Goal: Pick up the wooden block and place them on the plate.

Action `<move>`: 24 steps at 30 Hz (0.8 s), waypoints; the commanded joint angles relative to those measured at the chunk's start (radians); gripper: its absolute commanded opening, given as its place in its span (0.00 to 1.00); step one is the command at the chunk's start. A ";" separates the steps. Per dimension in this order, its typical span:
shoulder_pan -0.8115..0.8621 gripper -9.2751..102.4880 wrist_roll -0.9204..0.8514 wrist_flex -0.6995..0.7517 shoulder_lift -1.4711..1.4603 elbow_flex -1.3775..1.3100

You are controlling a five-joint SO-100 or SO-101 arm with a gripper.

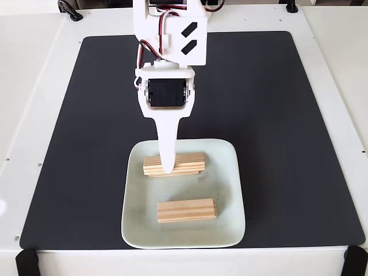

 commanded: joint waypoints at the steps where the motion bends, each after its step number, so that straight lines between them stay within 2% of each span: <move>1: -0.014 0.08 -0.005 -0.015 0.009 -0.052; 9: -0.011 0.09 -0.008 -0.005 0.011 -0.051; 15: -0.011 0.28 -0.109 -0.002 0.018 -0.034; 17: -0.008 0.31 -0.112 -0.002 0.020 -0.034; 24: -0.005 0.31 -0.110 0.003 0.026 -0.032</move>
